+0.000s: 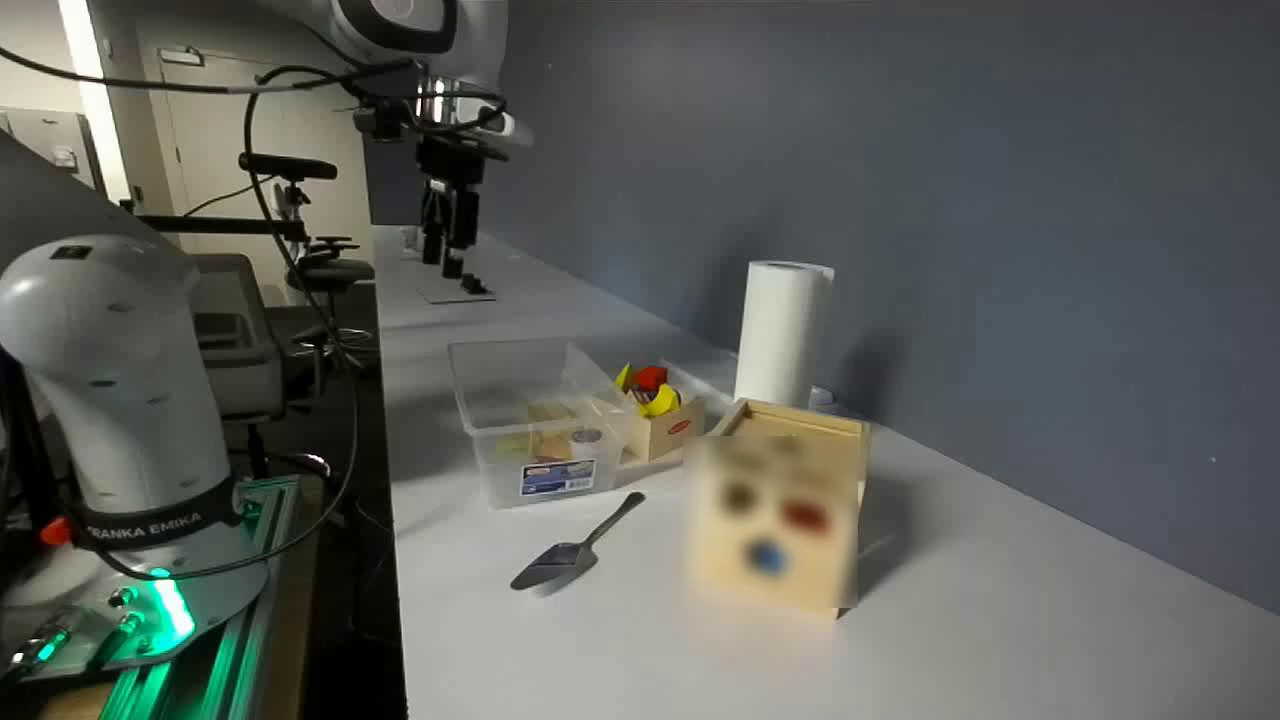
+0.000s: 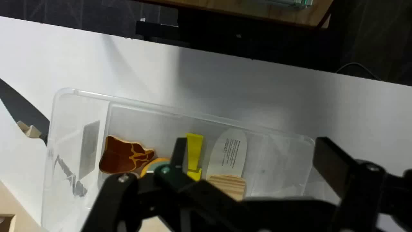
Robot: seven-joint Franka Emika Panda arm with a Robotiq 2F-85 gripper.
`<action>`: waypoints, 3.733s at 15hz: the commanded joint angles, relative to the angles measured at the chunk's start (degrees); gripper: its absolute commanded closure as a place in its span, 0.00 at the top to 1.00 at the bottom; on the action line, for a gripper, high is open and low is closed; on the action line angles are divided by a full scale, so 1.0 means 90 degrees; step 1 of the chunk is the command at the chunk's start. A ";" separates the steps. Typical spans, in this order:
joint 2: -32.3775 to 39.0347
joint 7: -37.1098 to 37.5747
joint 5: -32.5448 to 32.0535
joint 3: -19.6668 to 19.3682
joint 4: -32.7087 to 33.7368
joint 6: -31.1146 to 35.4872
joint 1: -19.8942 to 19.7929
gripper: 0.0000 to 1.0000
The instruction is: Move the yellow blocks from the storage bin to the crate
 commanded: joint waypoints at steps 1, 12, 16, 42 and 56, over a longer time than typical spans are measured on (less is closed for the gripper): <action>0.0002 -0.0019 0.0017 0.0030 0.0013 -0.0012 -0.0038 1.00; 0.0749 -0.0286 -0.0011 -0.0210 -0.0230 0.1981 -0.0197 1.00; 0.1510 -0.0647 0.0095 -0.0625 -0.0402 0.2950 -0.0317 1.00; 0.3048 0.0351 -0.0501 -0.0083 -0.1412 0.4972 -0.0455 1.00; 0.3632 0.0314 -0.0579 -0.0076 -0.1503 0.6023 -0.0491 0.36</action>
